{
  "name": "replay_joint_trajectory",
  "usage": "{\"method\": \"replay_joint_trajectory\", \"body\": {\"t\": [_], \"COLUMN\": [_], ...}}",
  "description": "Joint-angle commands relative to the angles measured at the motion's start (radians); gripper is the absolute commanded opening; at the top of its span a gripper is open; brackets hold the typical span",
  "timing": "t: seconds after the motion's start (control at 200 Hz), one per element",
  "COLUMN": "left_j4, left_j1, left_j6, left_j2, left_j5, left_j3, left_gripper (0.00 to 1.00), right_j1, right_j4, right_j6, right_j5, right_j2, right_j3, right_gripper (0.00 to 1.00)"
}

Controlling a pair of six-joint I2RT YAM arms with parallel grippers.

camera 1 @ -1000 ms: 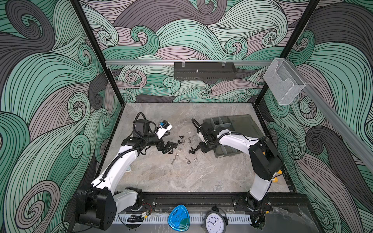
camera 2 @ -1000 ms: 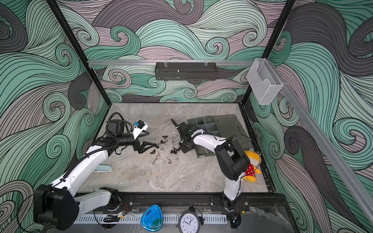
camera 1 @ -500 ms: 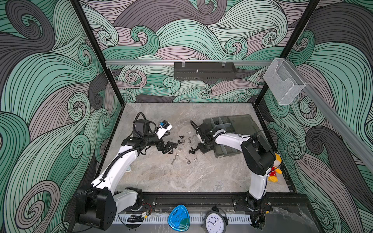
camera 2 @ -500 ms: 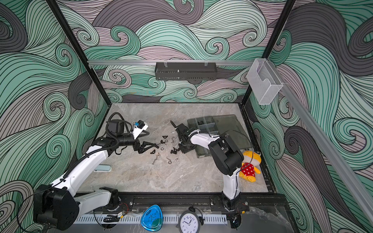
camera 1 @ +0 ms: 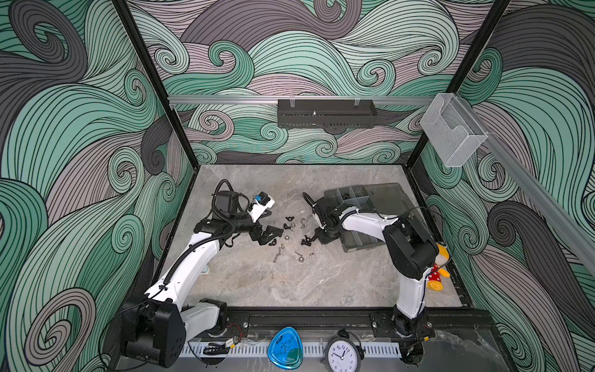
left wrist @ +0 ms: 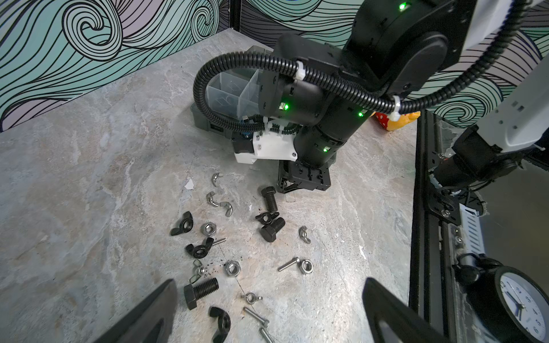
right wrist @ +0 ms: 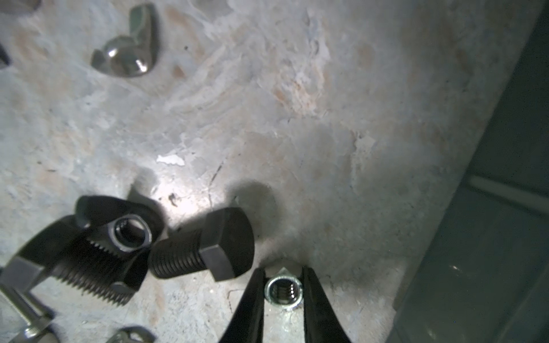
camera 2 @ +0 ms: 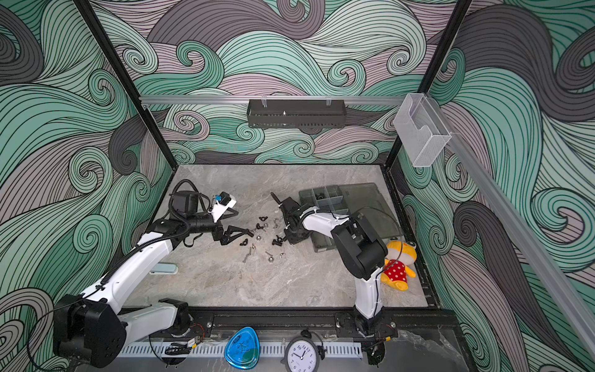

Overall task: Sort the screws and nuts into containers
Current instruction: Pick up the nut from the center of the table.

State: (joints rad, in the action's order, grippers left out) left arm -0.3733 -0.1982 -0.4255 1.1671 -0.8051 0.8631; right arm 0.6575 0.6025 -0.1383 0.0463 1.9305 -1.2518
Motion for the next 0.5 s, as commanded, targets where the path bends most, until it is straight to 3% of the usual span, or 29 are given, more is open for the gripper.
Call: {"method": "replay_joint_trajectory", "body": {"t": [0.0,0.29,0.495], "left_j4": [-0.018,-0.016,-0.015], "left_j1": [-0.006,-0.006,-0.005], "left_j6": [0.0,0.0,0.0], "left_j2": [-0.012,-0.012,-0.012], "left_j5": [-0.017,-0.018,-0.019], "left_j3": [0.027,0.025,0.025], "left_gripper": [0.99,0.99,0.99], "right_j1": [0.002,-0.049,-0.187], "right_j4": [0.02,0.074,0.101], "right_j6": [0.003,0.041,0.048], "right_j5": [0.012,-0.024,-0.074], "right_j2": [0.007,-0.06,-0.051], "right_j3": [-0.015,-0.137,-0.289], "right_gripper": [0.21,0.21,0.21]}}
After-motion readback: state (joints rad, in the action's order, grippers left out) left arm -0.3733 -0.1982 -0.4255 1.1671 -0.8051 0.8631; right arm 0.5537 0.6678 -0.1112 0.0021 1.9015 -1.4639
